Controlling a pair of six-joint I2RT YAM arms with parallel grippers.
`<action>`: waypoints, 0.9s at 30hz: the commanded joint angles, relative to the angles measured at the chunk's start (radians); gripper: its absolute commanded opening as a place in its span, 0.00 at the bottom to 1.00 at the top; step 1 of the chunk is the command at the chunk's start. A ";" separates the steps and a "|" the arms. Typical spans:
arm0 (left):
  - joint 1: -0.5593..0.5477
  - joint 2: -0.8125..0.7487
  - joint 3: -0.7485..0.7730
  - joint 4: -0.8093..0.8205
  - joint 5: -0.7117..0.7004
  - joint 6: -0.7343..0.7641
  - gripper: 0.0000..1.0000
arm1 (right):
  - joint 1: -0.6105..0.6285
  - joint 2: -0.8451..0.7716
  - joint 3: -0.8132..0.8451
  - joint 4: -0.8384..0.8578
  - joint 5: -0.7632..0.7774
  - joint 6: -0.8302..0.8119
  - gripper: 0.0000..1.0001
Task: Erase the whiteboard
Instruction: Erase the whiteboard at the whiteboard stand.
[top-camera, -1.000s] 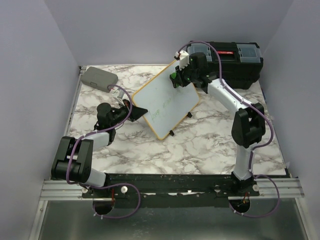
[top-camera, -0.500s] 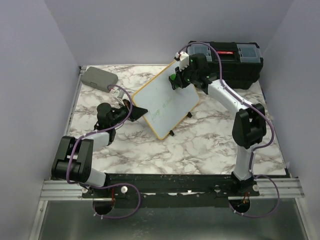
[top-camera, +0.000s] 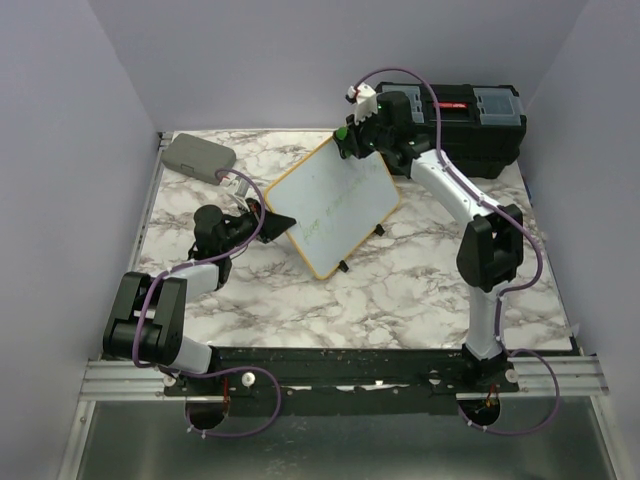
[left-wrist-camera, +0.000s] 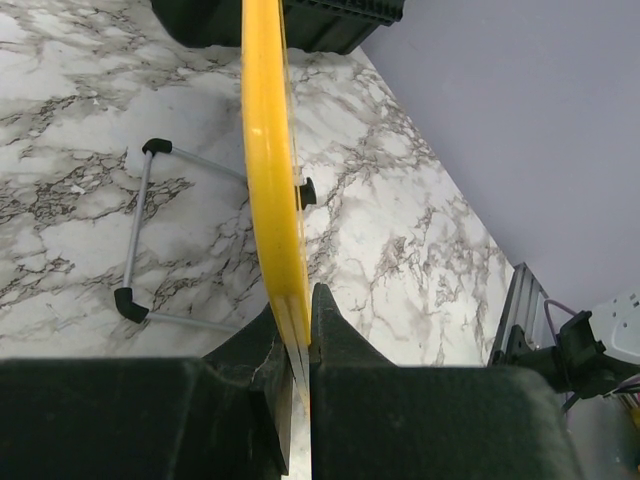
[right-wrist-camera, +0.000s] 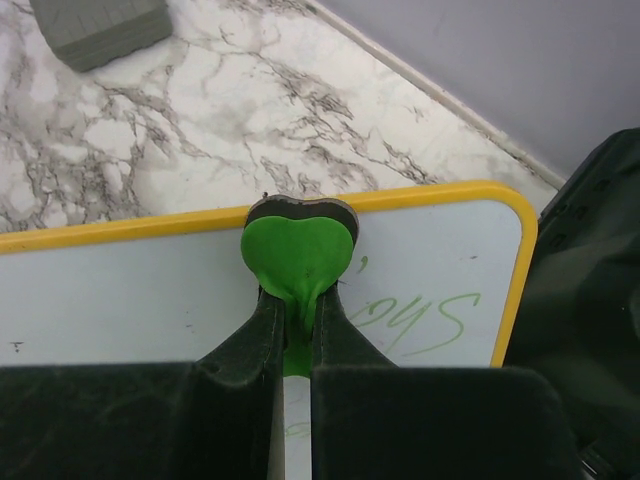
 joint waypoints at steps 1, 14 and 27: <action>-0.025 0.007 0.013 0.005 0.129 0.050 0.00 | -0.019 0.015 -0.072 -0.029 0.071 -0.040 0.01; -0.025 0.015 0.016 0.014 0.128 0.047 0.00 | -0.010 -0.034 -0.260 -0.057 -0.209 -0.101 0.01; -0.025 0.006 0.012 0.005 0.133 0.054 0.00 | -0.001 0.025 -0.044 -0.015 -0.082 0.031 0.01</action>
